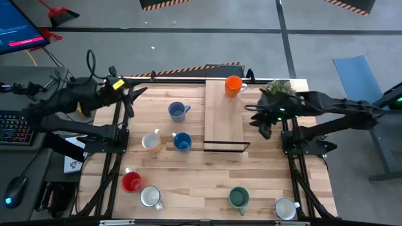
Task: Place coffee mugs
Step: Put the light blue mug on the shelf to the left side of the orange mug
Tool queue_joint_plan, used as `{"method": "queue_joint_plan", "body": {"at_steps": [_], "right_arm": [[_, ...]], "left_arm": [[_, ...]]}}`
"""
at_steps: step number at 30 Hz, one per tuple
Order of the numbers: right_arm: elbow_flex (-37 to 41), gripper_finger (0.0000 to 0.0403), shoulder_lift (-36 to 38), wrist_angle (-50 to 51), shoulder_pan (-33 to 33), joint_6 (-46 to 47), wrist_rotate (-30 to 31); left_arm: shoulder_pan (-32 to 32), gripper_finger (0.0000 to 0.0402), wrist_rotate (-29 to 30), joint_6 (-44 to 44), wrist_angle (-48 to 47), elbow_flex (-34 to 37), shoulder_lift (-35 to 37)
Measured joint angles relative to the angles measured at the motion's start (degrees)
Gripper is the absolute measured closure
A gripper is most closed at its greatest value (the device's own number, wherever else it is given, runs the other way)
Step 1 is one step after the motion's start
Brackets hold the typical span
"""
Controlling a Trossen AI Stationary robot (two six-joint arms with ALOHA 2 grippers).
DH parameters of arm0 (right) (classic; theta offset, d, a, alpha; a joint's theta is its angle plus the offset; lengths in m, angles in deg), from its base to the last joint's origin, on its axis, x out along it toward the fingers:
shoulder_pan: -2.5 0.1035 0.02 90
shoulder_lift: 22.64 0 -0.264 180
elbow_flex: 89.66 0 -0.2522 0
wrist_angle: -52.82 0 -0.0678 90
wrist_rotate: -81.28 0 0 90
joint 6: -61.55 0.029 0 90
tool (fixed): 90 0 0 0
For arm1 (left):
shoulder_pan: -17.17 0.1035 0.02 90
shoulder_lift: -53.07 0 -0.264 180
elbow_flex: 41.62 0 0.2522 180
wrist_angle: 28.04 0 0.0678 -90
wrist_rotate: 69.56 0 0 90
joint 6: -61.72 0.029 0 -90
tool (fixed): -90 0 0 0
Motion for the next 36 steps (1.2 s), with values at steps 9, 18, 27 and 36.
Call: {"method": "queue_joint_plan", "body": {"at_steps": [9, 18, 27, 36], "right_arm": [[9.59, 0.0289, 16.90, -10.43, 3.30, 0.32, 8.80], [10.93, 0.0289, 21.20, -12.30, 3.28, 0.43, 9.10], [10.93, 0.0289, 21.11, -12.25, 3.28, 0.45, 9.14], [10.93, 0.0289, 21.09, -12.21, 3.28, 0.76, 9.16]], "left_arm": [[7.24, 0.0284, -19.53, -5.66, -4.37, 2.21, -6.05], [15.64, 0.0284, -25.16, -5.23, -7.30, 2.16, -19.13], [20.95, 0.0284, -25.49, -1.49, -7.19, 2.16, -34.44], [23.47, 0.0284, -24.88, 5.36, -6.66, 2.16, -45.82]]}}
